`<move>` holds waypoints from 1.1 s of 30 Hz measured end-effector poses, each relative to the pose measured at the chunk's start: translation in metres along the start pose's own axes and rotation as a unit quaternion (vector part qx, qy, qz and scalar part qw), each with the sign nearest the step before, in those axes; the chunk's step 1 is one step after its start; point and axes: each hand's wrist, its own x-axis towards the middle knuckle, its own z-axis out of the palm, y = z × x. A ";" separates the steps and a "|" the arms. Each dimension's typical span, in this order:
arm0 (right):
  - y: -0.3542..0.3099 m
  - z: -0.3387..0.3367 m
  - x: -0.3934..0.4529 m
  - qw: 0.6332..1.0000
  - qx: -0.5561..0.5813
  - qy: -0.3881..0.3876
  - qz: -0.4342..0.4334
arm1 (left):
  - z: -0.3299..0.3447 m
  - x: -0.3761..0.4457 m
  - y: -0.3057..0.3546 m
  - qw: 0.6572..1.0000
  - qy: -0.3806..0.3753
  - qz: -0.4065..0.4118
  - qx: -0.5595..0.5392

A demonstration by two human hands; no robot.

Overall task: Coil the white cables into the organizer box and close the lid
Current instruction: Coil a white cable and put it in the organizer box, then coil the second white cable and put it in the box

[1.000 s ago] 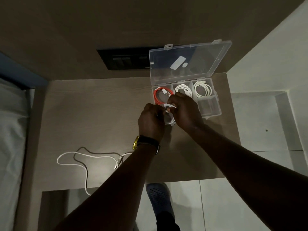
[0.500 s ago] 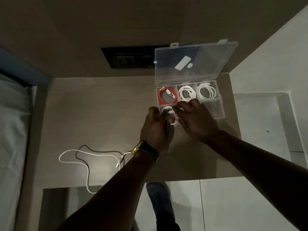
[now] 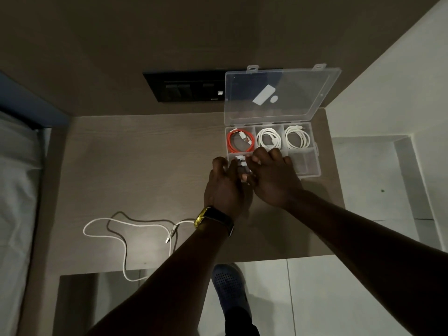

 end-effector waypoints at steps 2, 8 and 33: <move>-0.004 0.001 -0.001 1.000 -0.005 0.004 0.016 | 0.000 0.001 0.000 1.000 0.005 0.006 -0.015; -0.009 0.006 -0.010 0.997 0.019 0.071 0.025 | -0.001 -0.001 -0.012 0.999 0.003 0.034 -0.032; -0.135 0.039 -0.057 0.966 0.242 -0.089 -0.012 | -0.085 -0.092 -0.120 0.994 0.039 -0.098 -0.017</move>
